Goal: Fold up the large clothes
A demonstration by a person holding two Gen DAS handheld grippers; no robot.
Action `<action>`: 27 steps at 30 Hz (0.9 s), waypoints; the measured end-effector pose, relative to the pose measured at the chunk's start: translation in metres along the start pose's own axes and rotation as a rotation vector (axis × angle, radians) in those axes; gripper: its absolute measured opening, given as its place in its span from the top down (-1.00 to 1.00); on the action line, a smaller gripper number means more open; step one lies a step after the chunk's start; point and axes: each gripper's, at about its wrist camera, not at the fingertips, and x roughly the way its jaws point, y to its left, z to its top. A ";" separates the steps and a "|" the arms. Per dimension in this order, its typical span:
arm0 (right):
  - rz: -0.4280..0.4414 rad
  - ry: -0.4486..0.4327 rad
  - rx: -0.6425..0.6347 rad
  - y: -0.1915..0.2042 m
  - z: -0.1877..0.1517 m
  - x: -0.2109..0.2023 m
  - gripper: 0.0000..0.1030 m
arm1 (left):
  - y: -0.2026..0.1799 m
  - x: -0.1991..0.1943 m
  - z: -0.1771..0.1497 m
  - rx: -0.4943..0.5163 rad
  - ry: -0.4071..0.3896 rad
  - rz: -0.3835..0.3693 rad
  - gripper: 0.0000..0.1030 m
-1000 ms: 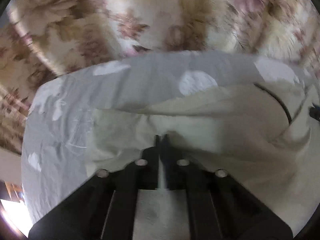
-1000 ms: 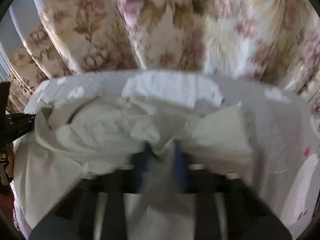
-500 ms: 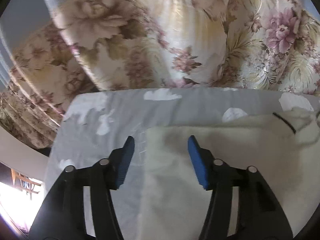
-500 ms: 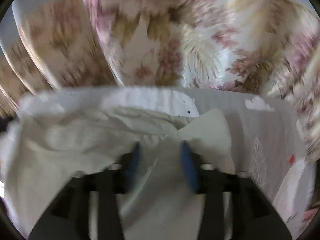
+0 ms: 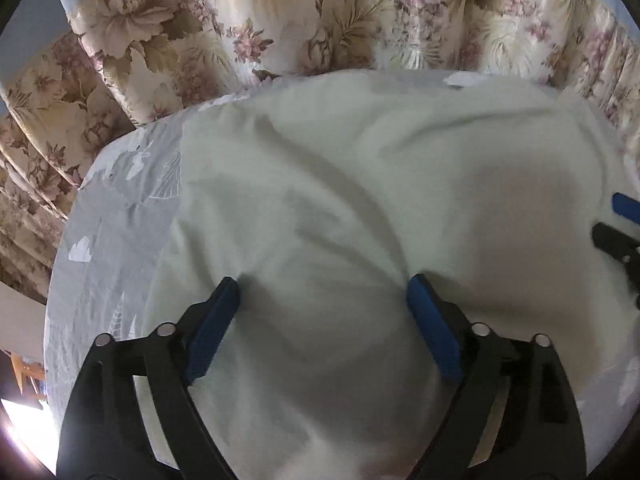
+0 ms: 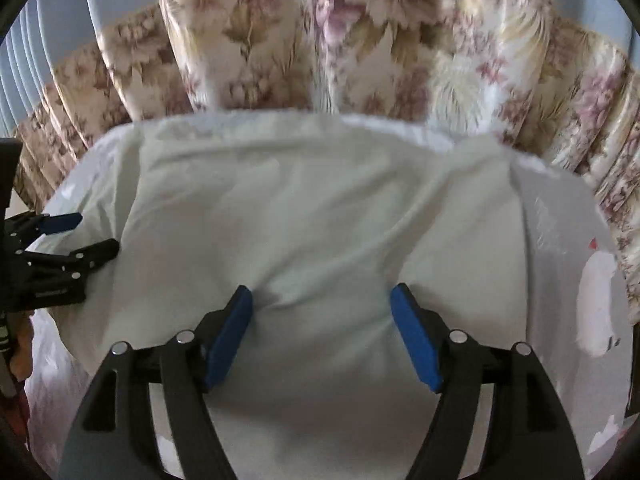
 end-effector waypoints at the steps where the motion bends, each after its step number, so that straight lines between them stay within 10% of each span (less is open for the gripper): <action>1: -0.004 0.001 -0.008 -0.001 -0.002 0.002 -0.40 | -0.001 0.002 -0.003 0.010 -0.017 0.021 -0.87; 27: -0.053 -0.065 -0.050 0.006 -0.003 0.005 -0.61 | 0.023 -0.006 -0.010 -0.075 -0.033 -0.069 -0.94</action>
